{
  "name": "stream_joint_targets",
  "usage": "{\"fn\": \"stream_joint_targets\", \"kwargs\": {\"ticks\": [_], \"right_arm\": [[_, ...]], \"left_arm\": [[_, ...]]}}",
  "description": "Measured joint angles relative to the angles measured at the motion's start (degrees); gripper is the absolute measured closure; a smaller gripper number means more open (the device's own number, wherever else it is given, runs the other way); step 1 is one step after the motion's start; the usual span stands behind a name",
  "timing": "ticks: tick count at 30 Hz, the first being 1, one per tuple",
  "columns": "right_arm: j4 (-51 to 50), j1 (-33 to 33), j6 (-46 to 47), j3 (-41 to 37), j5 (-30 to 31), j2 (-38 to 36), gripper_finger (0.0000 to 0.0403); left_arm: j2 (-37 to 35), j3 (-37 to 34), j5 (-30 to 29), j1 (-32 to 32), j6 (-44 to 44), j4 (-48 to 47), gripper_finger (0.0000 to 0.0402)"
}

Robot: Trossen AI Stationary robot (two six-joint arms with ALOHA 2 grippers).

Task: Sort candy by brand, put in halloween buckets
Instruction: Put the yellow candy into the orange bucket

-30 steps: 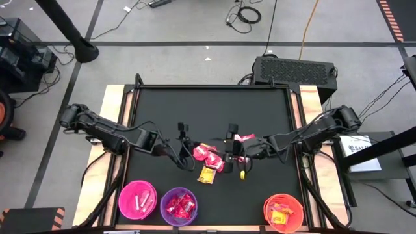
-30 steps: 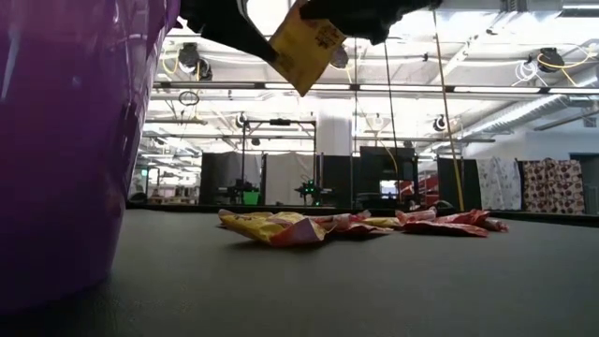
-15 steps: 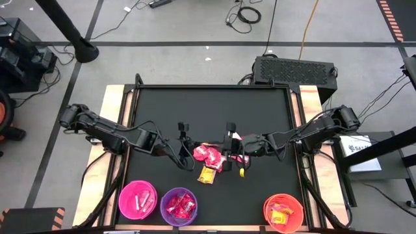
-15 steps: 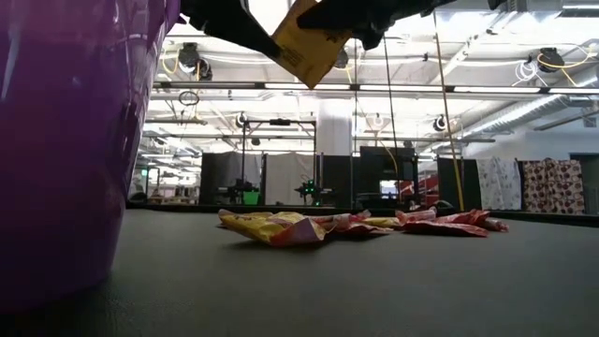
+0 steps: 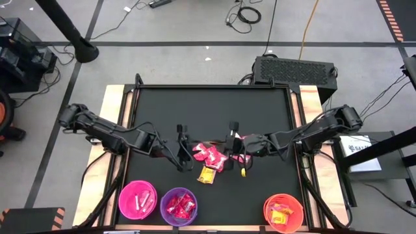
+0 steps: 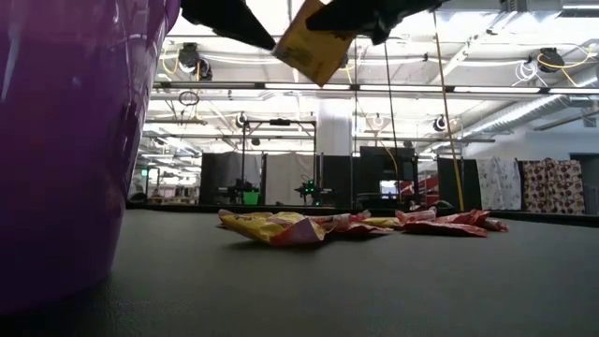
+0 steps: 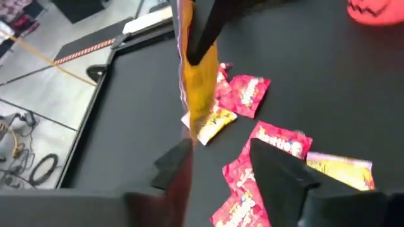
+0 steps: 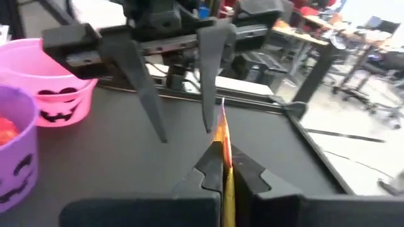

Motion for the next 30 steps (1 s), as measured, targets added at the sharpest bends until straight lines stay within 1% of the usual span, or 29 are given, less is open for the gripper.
{"fn": "stream_joint_targets", "kwargs": {"ticks": [2, 4, 6, 9, 11, 15, 17, 19, 22, 24, 28, 30], "right_arm": [[-1.58, 0.69, -0.34, 0.01, 2.24, -1.30, 0.0402], [-3.91, 1.76, -1.42, 0.01, 3.99, -2.91, 0.0402], [-5.97, 3.37, -5.74, 0.01, 3.99, -4.75, 0.0403], [-10.19, 7.37, -17.34, 0.05, 3.81, -6.98, 0.0403], [-13.37, 10.20, -25.28, 0.08, 5.21, -7.18, 0.0403], [-19.76, 15.24, -42.39, 0.08, 12.93, -6.39, 0.0403], [-21.75, 17.13, -48.66, 0.02, 17.74, -5.42, 0.0403], [-20.20, 18.11, -52.98, -0.01, 22.16, -4.52, 0.0403], [-16.41, 19.08, -60.64, 0.01, 27.00, -4.00, 0.0403], [-12.22, 19.52, -66.19, 0.01, 30.05, -2.82, 0.0403], [-3.59, 20.56, -78.72, 0.03, 38.84, 0.25, 0.0403], [-1.62, 20.49, -82.22, 0.08, 40.66, 1.66, 0.0403]], "left_arm": [[-1.01, -0.01, -1.41, -0.01, -0.93, -0.38, 0.0210], [-2.20, -0.02, -5.30, -0.25, -1.13, -0.78, 0.0193], [-3.92, -0.01, -8.98, -0.44, -2.46, -2.92, 0.0185], [-5.99, -0.01, -9.68, -0.44, -5.47, -7.70, 0.0184], [-6.83, -0.02, -9.66, -0.44, -7.52, -10.85, 0.0183], [-7.46, -0.02, -10.13, -0.35, -9.79, -13.77, 0.0183], [-7.42, -0.01, -10.94, -0.29, -9.49, -13.53, 0.0183], [-7.44, -0.01, -12.25, -0.29, -9.05, -13.34, 0.0183], [-7.42, -0.02, -13.70, -0.29, -8.21, -13.36, 0.0183], [-7.44, -0.02, -13.95, -0.29, -8.19, -13.34, 0.0183], [-7.42, 0.00, -14.18, -0.28, -8.07, -13.36, 0.0183], [-7.42, -0.02, -14.18, -0.29, -7.97, -13.36, 0.0183]]}}
